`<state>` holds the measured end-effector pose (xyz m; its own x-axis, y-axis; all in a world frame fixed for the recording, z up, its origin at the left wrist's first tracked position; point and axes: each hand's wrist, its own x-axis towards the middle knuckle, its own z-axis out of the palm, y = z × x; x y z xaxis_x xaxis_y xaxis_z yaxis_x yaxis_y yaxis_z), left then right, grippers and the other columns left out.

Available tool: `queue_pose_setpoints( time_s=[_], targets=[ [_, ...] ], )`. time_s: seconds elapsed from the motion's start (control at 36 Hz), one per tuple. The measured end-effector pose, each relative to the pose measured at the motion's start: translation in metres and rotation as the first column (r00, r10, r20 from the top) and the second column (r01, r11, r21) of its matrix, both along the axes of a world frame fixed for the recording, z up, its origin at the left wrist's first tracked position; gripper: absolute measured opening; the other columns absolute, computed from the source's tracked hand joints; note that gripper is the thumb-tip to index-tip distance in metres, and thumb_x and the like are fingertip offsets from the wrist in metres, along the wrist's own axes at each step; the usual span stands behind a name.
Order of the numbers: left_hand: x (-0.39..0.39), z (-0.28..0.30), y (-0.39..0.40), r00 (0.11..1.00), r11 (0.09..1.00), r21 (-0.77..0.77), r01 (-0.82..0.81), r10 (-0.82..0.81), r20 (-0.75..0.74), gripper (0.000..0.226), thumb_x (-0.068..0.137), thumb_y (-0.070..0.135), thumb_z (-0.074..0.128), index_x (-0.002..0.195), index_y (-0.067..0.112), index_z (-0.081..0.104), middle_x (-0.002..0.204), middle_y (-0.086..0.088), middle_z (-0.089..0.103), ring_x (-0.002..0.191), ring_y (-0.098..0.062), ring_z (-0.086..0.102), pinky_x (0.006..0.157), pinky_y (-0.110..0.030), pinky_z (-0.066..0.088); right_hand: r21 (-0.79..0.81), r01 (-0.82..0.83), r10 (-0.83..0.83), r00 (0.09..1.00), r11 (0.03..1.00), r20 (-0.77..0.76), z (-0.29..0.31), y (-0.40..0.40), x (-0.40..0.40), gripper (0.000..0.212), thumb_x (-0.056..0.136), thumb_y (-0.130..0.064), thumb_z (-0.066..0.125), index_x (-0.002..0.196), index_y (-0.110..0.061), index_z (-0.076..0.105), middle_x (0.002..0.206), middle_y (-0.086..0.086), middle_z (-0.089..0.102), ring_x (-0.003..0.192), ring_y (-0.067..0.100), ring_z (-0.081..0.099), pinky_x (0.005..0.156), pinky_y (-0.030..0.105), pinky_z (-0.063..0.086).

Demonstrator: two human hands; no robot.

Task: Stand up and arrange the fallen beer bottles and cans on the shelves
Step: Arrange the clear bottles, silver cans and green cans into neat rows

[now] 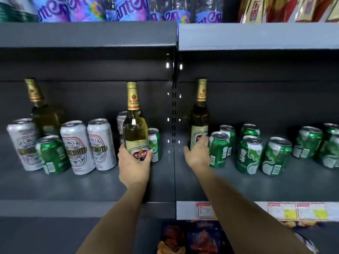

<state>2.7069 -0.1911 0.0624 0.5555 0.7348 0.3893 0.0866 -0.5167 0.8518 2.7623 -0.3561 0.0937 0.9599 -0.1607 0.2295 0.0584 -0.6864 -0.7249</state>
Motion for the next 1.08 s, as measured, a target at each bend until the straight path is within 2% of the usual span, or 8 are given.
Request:
queue_pose_setpoints(
  time_s=[0.28, 0.53, 0.61, 0.69, 0.81, 0.92, 1.03, 1.08],
  targets=[
    [-0.001, -0.002, -0.002, 1.0, 1.0, 0.009, -0.02, 0.02, -0.005, 0.083, 0.07, 0.057, 0.074, 0.135, 0.022, 0.037, 0.123, 0.0, 0.054, 0.113, -0.025, 0.056, 0.084, -0.048, 0.05, 0.221, 0.066, -0.067, 0.998, 0.973, -0.005, 0.007, 0.017, 0.026, 0.091, 0.096, -0.02, 0.056, 0.151, 0.001, -0.012, 0.161, 0.016, -0.011, 0.149, 0.03, -0.002, 0.118, 0.032, 0.007],
    [-0.001, -0.001, -0.003, 1.0, 0.999, 0.029, -0.027, 0.027, -0.004, 0.081, 0.07, 0.057, 0.074, 0.133, 0.022, 0.038, 0.122, 0.001, 0.054, 0.113, -0.024, 0.056, 0.083, -0.047, 0.051, 0.209, 0.261, -0.273, 0.962, 0.942, 0.028, 0.017, 0.022, 0.036, 0.096, 0.092, -0.036, 0.062, 0.152, 0.0, -0.003, 0.153, 0.019, 0.02, 0.136, 0.035, 0.027, 0.105, 0.043, 0.034],
    [-0.001, -0.001, -0.003, 1.0, 0.999, 0.031, -0.029, 0.029, -0.01, 0.08, 0.071, 0.058, 0.073, 0.133, 0.022, 0.038, 0.122, 0.001, 0.054, 0.113, -0.024, 0.055, 0.082, -0.046, 0.05, 0.228, 0.289, -0.302, 0.953, 0.93, 0.021, 0.019, 0.021, 0.041, 0.093, 0.09, -0.038, 0.065, 0.152, -0.001, 0.006, 0.146, 0.02, 0.028, 0.132, 0.035, 0.031, 0.104, 0.042, 0.036],
    [-0.001, -0.001, -0.003, 0.999, 0.999, 0.035, -0.031, 0.032, -0.012, 0.079, 0.07, 0.058, 0.073, 0.132, 0.022, 0.038, 0.121, 0.002, 0.054, 0.112, -0.024, 0.056, 0.081, -0.046, 0.051, 0.28, 0.262, -0.275, 0.961, 0.924, 0.009, 0.019, 0.024, 0.046, 0.093, 0.086, -0.037, 0.07, 0.151, -0.004, 0.012, 0.15, 0.018, 0.024, 0.136, 0.035, 0.028, 0.107, 0.043, 0.033],
    [0.0, -0.002, -0.002, 0.999, 0.999, 0.042, -0.03, 0.031, -0.012, 0.079, 0.07, 0.059, 0.073, 0.132, 0.023, 0.038, 0.12, 0.003, 0.054, 0.111, -0.023, 0.056, 0.081, -0.047, 0.053, 0.329, 0.24, -0.247, 0.969, 0.913, -0.019, 0.02, 0.027, 0.052, 0.104, 0.083, -0.038, 0.073, 0.152, -0.003, 0.003, 0.158, 0.016, 0.017, 0.143, 0.034, 0.023, 0.113, 0.043, 0.028],
    [0.001, -0.002, -0.002, 0.999, 0.999, 0.036, -0.04, 0.04, -0.014, 0.08, 0.07, 0.058, 0.074, 0.132, 0.022, 0.038, 0.121, 0.003, 0.055, 0.112, -0.023, 0.056, 0.081, -0.046, 0.052, 0.309, 0.274, -0.27, 0.961, 0.911, -0.056, 0.025, 0.025, 0.056, 0.109, 0.082, -0.04, 0.074, 0.153, -0.003, 0.0, 0.154, 0.018, 0.025, 0.14, 0.033, 0.028, 0.109, 0.041, 0.031],
    [0.001, 0.001, -0.005, 0.999, 0.999, -0.013, -0.045, 0.044, -0.027, 0.077, 0.068, 0.057, 0.075, 0.127, 0.024, 0.039, 0.116, 0.003, 0.056, 0.106, -0.023, 0.058, 0.079, -0.043, 0.05, 0.298, 0.279, -0.267, 0.96, 0.913, -0.08, 0.031, 0.026, 0.055, 0.096, 0.077, -0.04, 0.079, 0.146, -0.003, 0.023, 0.145, 0.018, 0.032, 0.135, 0.032, 0.032, 0.102, 0.041, 0.038],
    [0.0, 0.005, -0.005, 0.999, 0.998, -0.059, -0.034, 0.031, -0.039, 0.074, 0.067, 0.057, 0.075, 0.122, 0.025, 0.039, 0.113, 0.004, 0.058, 0.102, -0.024, 0.06, 0.078, -0.041, 0.048, 0.306, 0.254, -0.24, 0.967, 0.917, -0.085, 0.032, 0.028, 0.051, 0.092, 0.076, -0.039, 0.08, 0.143, -0.005, 0.027, 0.144, 0.017, 0.034, 0.133, 0.032, 0.034, 0.099, 0.042, 0.04]
  ],
)
